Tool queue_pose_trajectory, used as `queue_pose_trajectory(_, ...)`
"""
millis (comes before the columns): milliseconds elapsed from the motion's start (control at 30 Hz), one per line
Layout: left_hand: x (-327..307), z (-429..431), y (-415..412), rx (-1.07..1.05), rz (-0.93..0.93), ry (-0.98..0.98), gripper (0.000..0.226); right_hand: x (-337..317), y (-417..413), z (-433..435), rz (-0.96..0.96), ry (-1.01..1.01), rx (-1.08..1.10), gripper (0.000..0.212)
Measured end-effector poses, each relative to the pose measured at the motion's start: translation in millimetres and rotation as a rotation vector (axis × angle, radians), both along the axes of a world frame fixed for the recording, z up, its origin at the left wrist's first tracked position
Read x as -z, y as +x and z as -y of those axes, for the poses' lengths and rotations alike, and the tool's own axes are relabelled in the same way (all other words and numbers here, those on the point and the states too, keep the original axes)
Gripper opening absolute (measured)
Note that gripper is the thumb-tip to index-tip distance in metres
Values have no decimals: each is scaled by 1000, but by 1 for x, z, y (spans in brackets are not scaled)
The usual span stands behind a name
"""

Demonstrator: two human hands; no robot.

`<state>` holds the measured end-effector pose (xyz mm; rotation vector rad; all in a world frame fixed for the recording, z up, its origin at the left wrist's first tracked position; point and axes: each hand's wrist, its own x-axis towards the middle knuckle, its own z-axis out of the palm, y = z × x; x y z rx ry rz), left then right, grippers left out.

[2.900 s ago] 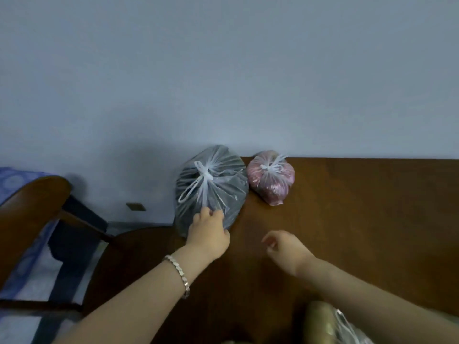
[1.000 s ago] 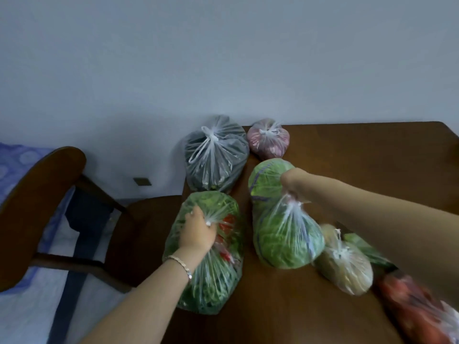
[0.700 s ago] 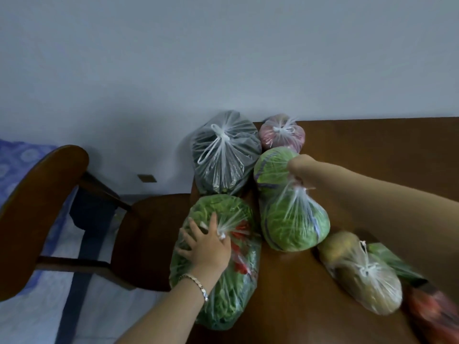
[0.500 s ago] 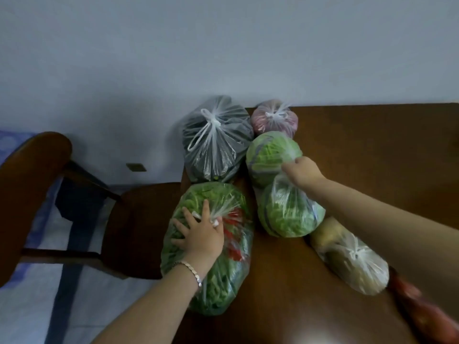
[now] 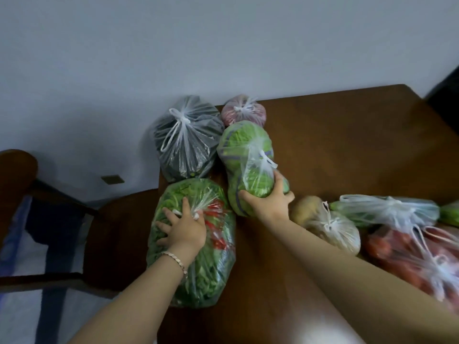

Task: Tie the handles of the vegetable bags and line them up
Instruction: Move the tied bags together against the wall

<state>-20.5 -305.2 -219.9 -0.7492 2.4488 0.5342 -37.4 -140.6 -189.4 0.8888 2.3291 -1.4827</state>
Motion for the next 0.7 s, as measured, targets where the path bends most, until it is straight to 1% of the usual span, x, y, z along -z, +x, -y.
queue_pose_trajectory(67, 0, 2, -1, 1, 1, 12, 55, 1, -5, 11, 11, -14, -4, 94)
queue_pose_trajectory(133, -1, 3, -2, 5, 24, 26, 56, -1, -3, 7, 23, -17, -66, 99)
queue_pose_trajectory(200, -6, 3, -3, 1, 50, 24, 58, -5, 3, -10, 52, -6, -219, 104)
queue_pose_trajectory(233, -11, 0, -2, 20, 29, -16, 61, -9, 7, -23, 65, 21, -324, 104)
queue_pose_trajectory(267, -16, -8, 2, 68, -35, -84, 65, -14, 12, -39, 58, 67, -425, 99)
queue_pose_trajectory(300, -22, -18, 6, 145, -141, -157, 70, -20, 16, -55, 37, 127, -513, 87)
queue_pose_trajectory(333, -27, -31, 10, 243, -279, -204, 73, -25, 19, -71, 2, 196, -574, 68)
queue_pose_trajectory(367, -34, -49, 16, 356, -416, -213, 74, -31, 23, -89, -33, 252, -602, 46)
queue_pose_trajectory(400, -40, -67, 21, 465, -537, -169, 72, -36, 26, -106, -73, 289, -605, 27)
queue_pose_trajectory(433, -44, -94, 25, 573, -630, -82, 67, -43, 30, -132, -108, 325, -600, 17)
queue_pose_trajectory(467, -45, -114, 28, 703, -671, 21, 63, -47, 32, -150, -141, 362, -594, 14)
queue_pose_trajectory(500, -46, -136, 30, 856, -645, 93, 61, -51, 34, -169, -161, 399, -590, 14)
queue_pose_trajectory(533, -45, -157, 32, 998, -565, 120, 65, -54, 35, -185, -172, 430, -590, 15)
queue_pose_trajectory(567, -39, -179, 33, 1078, -461, 122, 73, -55, 35, -200, -168, 444, -593, 15)
queue_pose_trajectory(600, -32, -202, 35, 1067, -330, 123, 81, -55, 36, -217, -157, 447, -606, 16)
queue_pose_trajectory(633, -26, -224, 37, 952, -196, 149, 85, -53, 37, -230, -144, 440, -623, 16)
queue_pose_trajectory(667, -20, -242, 38, 777, -98, 187, 86, -51, 37, -241, -144, 435, -642, 16)
queue_pose_trajectory(700, -12, -257, 37, 602, -46, 213, 86, -48, 38, -250, -150, 427, -657, 16)
